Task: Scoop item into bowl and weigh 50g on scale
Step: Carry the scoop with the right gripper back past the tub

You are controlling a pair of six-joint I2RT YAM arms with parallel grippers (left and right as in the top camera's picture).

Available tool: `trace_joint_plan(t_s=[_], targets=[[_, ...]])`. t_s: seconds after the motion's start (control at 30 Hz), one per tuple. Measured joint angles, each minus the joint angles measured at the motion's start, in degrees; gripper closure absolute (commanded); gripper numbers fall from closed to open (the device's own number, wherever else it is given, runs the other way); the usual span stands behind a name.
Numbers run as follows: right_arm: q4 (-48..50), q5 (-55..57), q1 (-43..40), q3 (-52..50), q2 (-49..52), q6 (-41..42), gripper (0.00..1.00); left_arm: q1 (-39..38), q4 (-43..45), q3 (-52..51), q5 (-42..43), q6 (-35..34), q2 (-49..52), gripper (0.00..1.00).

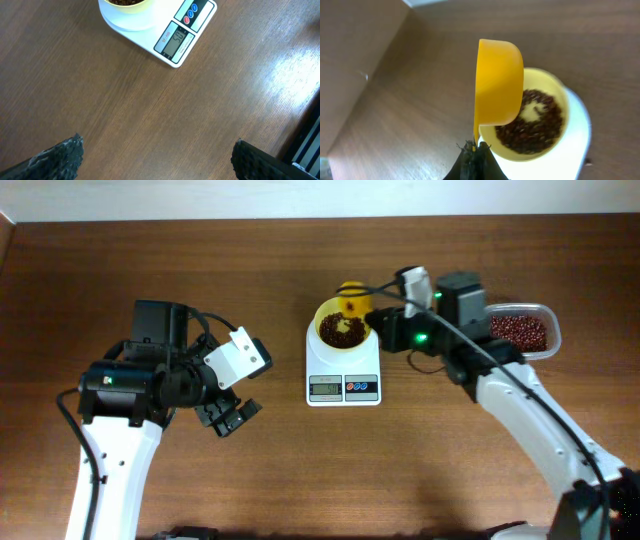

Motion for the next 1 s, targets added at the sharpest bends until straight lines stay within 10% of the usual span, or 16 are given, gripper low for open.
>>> trace_joint_plan(t_s=[0.6,1.0], targets=[[-24.09,5.64,-38.49,0.31,-5.51,-18.82,0.96,0.0,-0.02,-0.11,0.0,0.0,0.0,0.01],[-24.98,38.66,-29.27,0.31,-10.12,-27.58,0.96,0.0,0.0,-0.11,0.0,0.0,0.0,0.01]])
